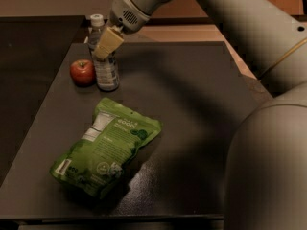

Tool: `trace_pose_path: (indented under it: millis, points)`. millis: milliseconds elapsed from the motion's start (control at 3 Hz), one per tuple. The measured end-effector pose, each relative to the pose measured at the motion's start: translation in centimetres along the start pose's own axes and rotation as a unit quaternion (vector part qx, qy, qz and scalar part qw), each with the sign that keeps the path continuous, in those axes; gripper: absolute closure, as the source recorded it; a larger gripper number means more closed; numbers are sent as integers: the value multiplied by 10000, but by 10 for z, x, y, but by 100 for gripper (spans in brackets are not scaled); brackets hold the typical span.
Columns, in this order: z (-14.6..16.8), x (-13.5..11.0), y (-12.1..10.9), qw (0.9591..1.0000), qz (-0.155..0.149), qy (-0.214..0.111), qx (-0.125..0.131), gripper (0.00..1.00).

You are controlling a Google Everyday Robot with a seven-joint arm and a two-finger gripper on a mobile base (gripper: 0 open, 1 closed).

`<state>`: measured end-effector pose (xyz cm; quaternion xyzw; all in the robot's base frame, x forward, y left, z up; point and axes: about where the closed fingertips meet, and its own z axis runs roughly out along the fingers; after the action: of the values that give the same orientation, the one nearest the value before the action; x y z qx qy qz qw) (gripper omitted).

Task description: Move blue plastic bottle near apple

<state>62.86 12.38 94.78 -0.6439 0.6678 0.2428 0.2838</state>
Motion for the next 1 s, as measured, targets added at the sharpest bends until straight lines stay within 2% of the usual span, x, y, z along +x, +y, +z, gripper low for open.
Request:
trace_pose_path:
  millis: [667, 1000]
  points:
    - [5, -1, 1, 10000, -10, 5, -42, 13]
    - [7, -2, 2, 10000, -15, 8, -62, 0]
